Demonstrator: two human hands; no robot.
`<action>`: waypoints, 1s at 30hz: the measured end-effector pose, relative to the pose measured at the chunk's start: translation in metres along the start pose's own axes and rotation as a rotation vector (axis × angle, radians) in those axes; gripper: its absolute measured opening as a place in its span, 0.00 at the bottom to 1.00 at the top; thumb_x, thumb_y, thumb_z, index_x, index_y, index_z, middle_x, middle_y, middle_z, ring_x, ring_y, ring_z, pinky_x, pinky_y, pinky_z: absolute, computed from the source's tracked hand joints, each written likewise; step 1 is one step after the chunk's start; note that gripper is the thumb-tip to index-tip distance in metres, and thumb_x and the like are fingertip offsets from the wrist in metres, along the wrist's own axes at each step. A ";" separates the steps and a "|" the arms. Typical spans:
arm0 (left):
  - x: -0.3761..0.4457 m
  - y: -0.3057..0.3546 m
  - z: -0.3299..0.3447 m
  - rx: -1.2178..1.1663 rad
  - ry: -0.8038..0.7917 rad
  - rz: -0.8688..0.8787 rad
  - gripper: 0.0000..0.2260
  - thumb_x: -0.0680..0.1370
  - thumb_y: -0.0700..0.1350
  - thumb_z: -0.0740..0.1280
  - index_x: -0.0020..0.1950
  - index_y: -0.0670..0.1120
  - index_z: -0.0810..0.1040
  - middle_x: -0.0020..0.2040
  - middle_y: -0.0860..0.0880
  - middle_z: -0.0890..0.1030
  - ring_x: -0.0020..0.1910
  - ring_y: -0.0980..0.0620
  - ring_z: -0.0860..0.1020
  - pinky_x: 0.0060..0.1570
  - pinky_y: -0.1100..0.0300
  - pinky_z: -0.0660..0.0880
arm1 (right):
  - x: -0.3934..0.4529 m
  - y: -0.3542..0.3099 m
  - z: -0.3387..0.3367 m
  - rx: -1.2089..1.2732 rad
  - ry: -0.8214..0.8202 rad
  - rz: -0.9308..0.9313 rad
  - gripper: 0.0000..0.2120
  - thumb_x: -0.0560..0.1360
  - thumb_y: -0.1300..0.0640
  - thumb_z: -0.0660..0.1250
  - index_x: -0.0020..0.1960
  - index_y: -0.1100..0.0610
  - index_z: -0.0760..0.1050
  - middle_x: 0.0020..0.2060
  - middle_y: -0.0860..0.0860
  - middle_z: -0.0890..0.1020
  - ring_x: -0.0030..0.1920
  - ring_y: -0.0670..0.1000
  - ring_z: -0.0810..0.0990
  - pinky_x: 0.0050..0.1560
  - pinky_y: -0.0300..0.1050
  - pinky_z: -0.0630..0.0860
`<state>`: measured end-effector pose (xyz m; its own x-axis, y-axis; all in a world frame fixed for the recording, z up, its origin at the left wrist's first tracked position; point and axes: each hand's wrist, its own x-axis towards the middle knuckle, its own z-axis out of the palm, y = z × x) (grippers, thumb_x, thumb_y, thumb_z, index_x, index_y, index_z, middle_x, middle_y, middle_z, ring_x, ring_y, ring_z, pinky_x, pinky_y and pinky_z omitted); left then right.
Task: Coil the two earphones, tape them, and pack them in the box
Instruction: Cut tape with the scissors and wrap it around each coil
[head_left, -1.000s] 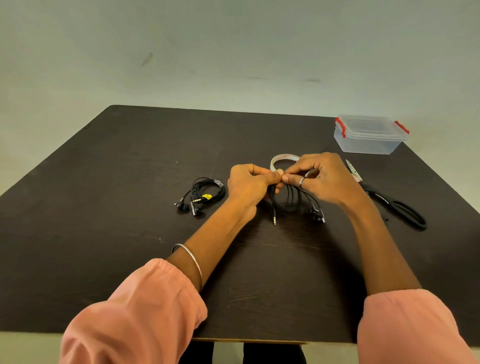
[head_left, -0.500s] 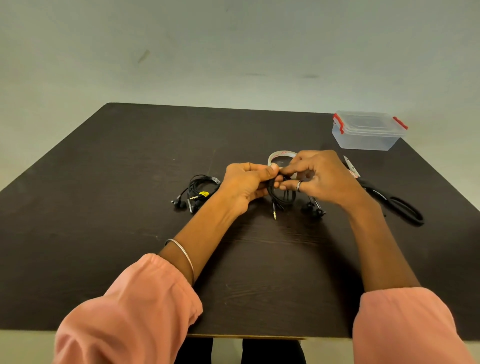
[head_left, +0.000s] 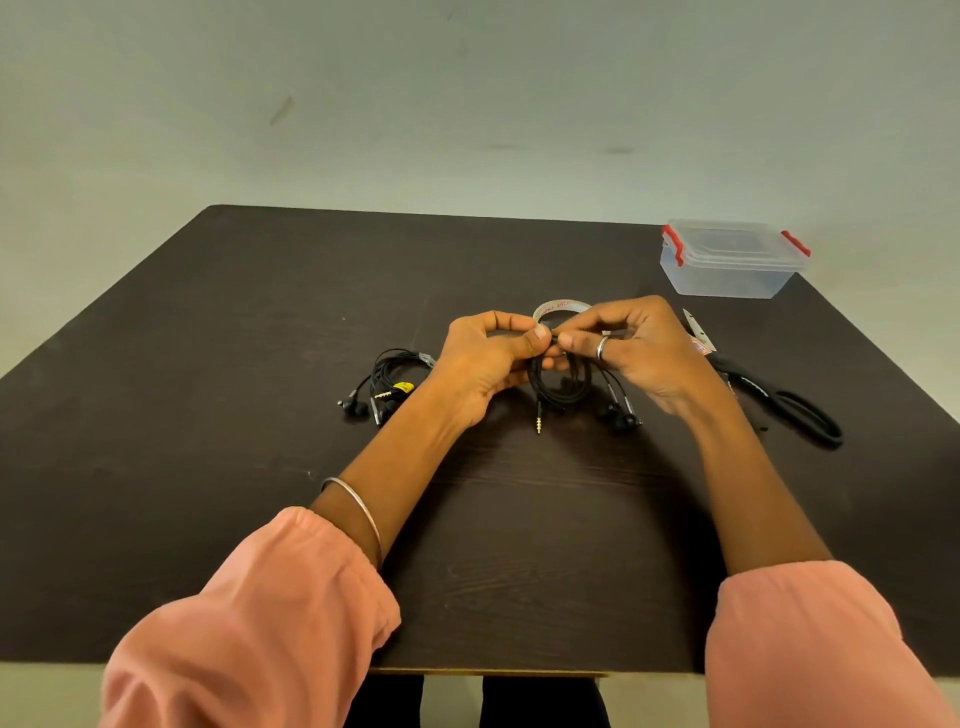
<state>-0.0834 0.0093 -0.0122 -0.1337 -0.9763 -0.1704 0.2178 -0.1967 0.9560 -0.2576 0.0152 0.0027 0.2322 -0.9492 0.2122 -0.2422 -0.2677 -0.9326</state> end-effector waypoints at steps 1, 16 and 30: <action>0.000 0.000 0.000 0.003 0.005 0.002 0.06 0.73 0.37 0.72 0.47 0.43 0.78 0.41 0.45 0.84 0.38 0.50 0.83 0.40 0.56 0.80 | 0.000 0.000 0.001 0.013 -0.003 -0.007 0.06 0.73 0.69 0.70 0.49 0.67 0.81 0.40 0.61 0.85 0.42 0.58 0.86 0.46 0.48 0.83; 0.003 0.001 0.003 0.368 0.009 0.260 0.07 0.74 0.37 0.72 0.46 0.44 0.75 0.36 0.42 0.84 0.34 0.51 0.83 0.34 0.61 0.78 | 0.004 -0.005 0.001 -0.804 0.002 -0.347 0.04 0.72 0.65 0.71 0.47 0.62 0.83 0.35 0.53 0.80 0.34 0.51 0.75 0.36 0.37 0.68; 0.003 0.004 0.004 0.763 0.053 0.537 0.08 0.75 0.41 0.71 0.53 0.44 0.83 0.42 0.50 0.84 0.43 0.56 0.81 0.50 0.63 0.78 | 0.000 -0.010 0.002 -0.686 0.114 -0.216 0.25 0.69 0.66 0.74 0.64 0.58 0.73 0.40 0.47 0.78 0.37 0.40 0.77 0.43 0.23 0.70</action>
<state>-0.0869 0.0064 -0.0077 -0.1504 -0.9258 0.3469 -0.4588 0.3761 0.8050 -0.2528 0.0185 0.0117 0.2513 -0.8646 0.4352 -0.7468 -0.4592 -0.4811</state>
